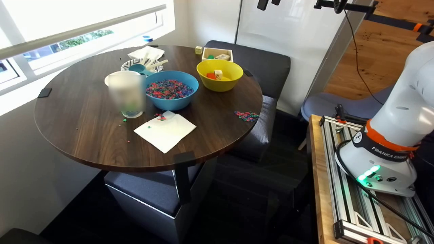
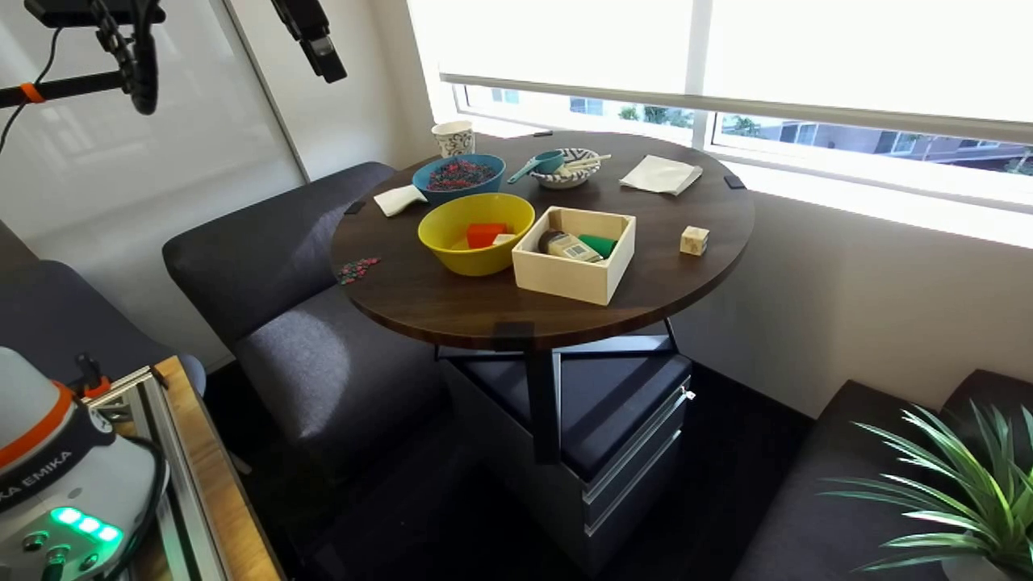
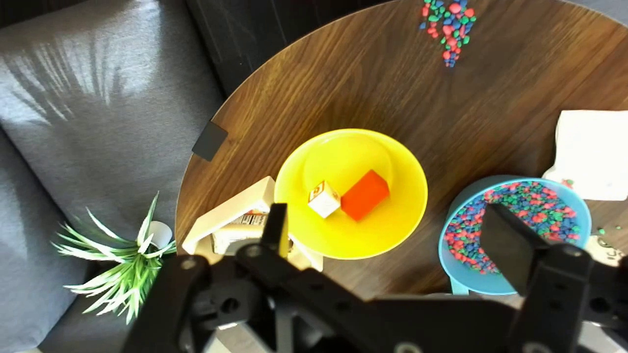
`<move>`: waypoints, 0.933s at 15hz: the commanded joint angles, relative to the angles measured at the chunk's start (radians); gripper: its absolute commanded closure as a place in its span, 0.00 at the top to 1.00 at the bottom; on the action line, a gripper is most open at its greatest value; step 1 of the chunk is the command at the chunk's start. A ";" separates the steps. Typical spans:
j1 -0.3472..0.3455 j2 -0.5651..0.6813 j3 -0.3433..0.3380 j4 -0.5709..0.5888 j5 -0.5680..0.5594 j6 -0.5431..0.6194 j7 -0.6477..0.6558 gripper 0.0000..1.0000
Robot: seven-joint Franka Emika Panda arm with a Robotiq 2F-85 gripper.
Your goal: Put the orange block in the box
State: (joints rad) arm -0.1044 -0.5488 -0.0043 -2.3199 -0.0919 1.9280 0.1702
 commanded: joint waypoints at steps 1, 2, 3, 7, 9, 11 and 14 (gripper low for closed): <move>0.002 0.011 -0.003 0.009 -0.001 -0.002 0.004 1.00; 0.002 0.016 -0.003 0.014 0.000 -0.002 0.006 1.00; 0.002 0.016 -0.003 0.017 0.000 -0.002 0.007 1.00; -0.026 0.072 -0.008 0.038 0.067 0.007 0.154 1.00; -0.041 0.126 -0.006 0.050 0.095 0.033 0.236 1.00; -0.049 0.207 0.006 0.062 0.129 0.105 0.329 1.00; -0.042 0.197 -0.004 0.036 0.133 0.142 0.334 1.00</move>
State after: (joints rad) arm -0.1449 -0.3508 -0.0096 -2.2857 0.0411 2.0742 0.5060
